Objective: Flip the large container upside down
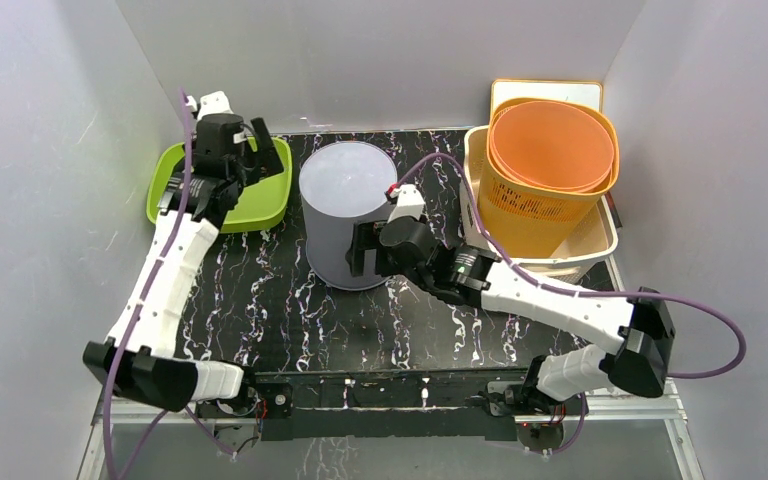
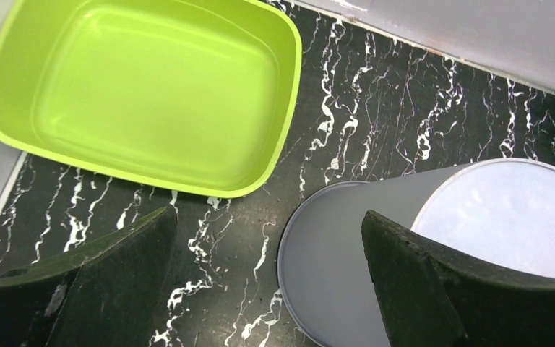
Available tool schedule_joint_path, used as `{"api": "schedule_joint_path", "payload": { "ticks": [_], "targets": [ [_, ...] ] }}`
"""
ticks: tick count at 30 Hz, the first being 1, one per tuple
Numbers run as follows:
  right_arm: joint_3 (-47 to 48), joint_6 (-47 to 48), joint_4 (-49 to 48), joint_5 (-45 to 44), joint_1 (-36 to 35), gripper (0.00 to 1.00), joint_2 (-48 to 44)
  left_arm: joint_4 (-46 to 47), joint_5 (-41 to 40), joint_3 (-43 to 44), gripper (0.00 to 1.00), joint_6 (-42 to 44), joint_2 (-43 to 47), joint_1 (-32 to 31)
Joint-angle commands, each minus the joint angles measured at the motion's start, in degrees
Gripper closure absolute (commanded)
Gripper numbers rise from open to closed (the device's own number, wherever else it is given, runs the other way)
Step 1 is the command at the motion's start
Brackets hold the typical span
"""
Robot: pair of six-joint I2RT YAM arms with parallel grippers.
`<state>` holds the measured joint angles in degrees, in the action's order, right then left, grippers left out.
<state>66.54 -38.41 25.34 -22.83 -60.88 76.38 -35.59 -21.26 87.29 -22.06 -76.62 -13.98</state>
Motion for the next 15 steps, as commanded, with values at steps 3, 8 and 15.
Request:
{"api": "schedule_joint_path", "payload": {
  "ticks": [3,8,15],
  "targets": [
    [0.9,-2.35,-12.92,-1.22,1.66,0.02,5.02,-1.27,-5.34,-3.74,0.02,-0.35,6.88,0.29],
    [1.84,-9.84,-12.43,-0.93,7.69,0.02,10.37,-0.31,-7.74,-6.67,0.02,-0.81,10.31,0.27],
    [8.78,-11.2,-19.6,-1.97,11.74,0.02,22.31,0.04,-8.37,-8.54,0.02,0.46,12.33,0.33]
  ]
}}
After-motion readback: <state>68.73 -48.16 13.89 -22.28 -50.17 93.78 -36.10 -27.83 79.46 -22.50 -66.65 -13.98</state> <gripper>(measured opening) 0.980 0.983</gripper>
